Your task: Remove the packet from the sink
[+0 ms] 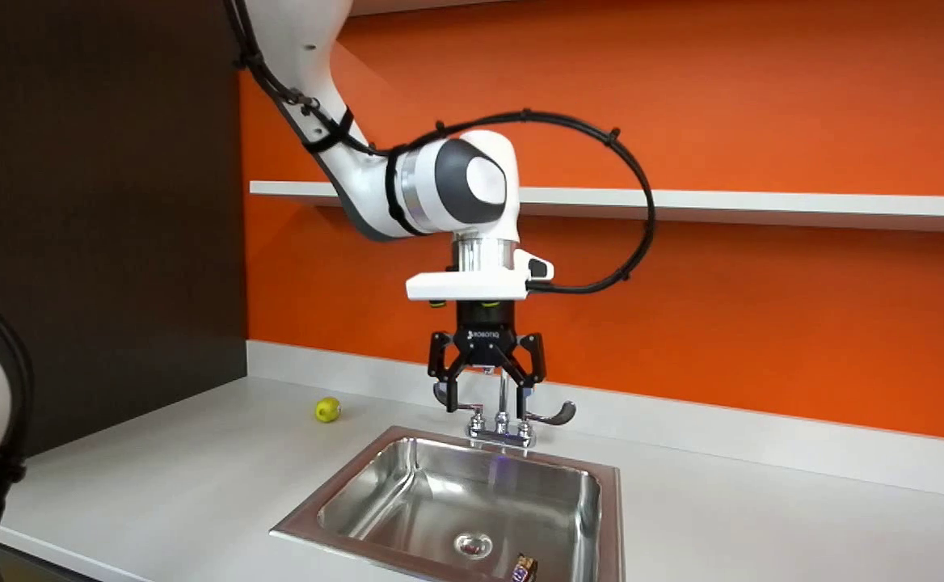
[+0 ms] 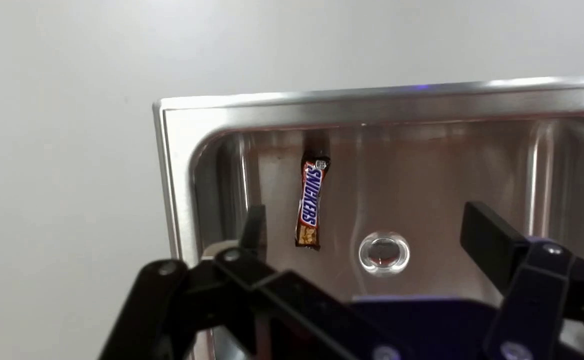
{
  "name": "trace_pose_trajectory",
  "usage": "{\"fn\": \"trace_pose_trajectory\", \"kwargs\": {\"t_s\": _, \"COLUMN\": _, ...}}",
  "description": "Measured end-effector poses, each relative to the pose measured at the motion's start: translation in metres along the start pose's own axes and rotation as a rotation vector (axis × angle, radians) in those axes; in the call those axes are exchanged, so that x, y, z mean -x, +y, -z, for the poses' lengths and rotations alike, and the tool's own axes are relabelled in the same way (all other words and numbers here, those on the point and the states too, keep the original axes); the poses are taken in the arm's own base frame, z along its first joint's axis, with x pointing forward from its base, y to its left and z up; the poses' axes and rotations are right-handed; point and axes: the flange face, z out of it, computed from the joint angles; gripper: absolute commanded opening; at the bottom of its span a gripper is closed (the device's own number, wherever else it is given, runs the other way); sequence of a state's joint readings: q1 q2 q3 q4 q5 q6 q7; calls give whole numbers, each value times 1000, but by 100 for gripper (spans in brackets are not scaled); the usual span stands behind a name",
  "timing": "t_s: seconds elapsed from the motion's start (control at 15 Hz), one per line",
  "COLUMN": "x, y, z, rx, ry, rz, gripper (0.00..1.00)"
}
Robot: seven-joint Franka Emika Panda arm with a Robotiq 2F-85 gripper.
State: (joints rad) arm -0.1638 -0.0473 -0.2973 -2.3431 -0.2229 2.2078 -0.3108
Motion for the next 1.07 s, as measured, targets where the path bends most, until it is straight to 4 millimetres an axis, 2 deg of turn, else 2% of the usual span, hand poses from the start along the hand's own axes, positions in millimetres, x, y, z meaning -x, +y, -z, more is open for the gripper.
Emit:
{"fn": "trace_pose_trajectory", "kwargs": {"t_s": 0.6, "x": -66, "y": 6, "z": -99, "rx": -23, "ry": -8, "rz": -63, "gripper": 100}}
{"fn": "trace_pose_trajectory", "kwargs": {"t_s": 1.07, "x": -91, "y": 10, "z": -153, "rx": -23, "ry": -63, "rz": -97, "gripper": 100}}
